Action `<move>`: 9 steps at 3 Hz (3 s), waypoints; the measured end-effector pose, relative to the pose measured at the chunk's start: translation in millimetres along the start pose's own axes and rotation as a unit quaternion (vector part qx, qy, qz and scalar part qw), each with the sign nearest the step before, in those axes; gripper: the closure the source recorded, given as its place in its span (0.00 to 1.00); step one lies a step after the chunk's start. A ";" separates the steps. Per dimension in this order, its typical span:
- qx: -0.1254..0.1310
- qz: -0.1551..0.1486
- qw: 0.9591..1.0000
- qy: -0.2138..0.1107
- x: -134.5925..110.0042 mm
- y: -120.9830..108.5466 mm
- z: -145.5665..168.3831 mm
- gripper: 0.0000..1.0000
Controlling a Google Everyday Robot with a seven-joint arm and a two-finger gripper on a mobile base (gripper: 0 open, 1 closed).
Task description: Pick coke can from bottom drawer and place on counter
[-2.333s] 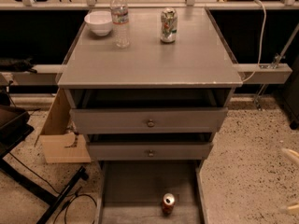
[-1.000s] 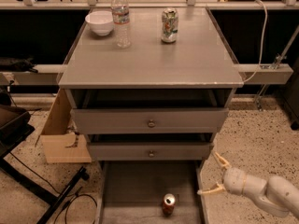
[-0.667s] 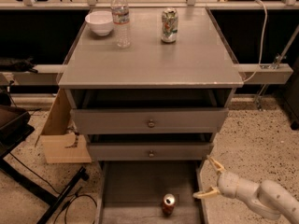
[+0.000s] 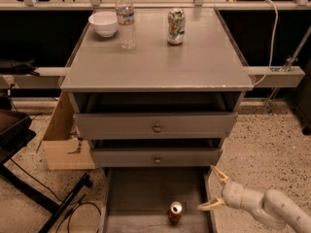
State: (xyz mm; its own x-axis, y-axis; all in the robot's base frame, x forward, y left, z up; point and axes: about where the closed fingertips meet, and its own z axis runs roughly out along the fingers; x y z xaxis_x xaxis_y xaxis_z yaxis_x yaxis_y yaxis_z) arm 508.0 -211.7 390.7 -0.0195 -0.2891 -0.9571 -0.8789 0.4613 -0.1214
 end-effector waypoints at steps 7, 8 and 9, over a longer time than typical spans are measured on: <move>-0.132 0.036 0.990 0.019 164.6 116.4 127.9 0.68; -0.132 0.036 0.990 0.019 164.5 116.4 127.8 0.91; -0.133 0.039 0.990 0.013 145.4 118.8 103.9 1.00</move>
Offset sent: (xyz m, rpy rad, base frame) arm -0.0246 0.0746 -0.1286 0.0198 0.1316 0.1746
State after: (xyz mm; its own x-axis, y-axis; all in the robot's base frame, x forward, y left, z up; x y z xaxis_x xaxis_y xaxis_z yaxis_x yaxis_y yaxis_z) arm 450.2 -111.8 209.8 -0.1014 -0.2842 -0.9534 -0.9686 0.2471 0.0294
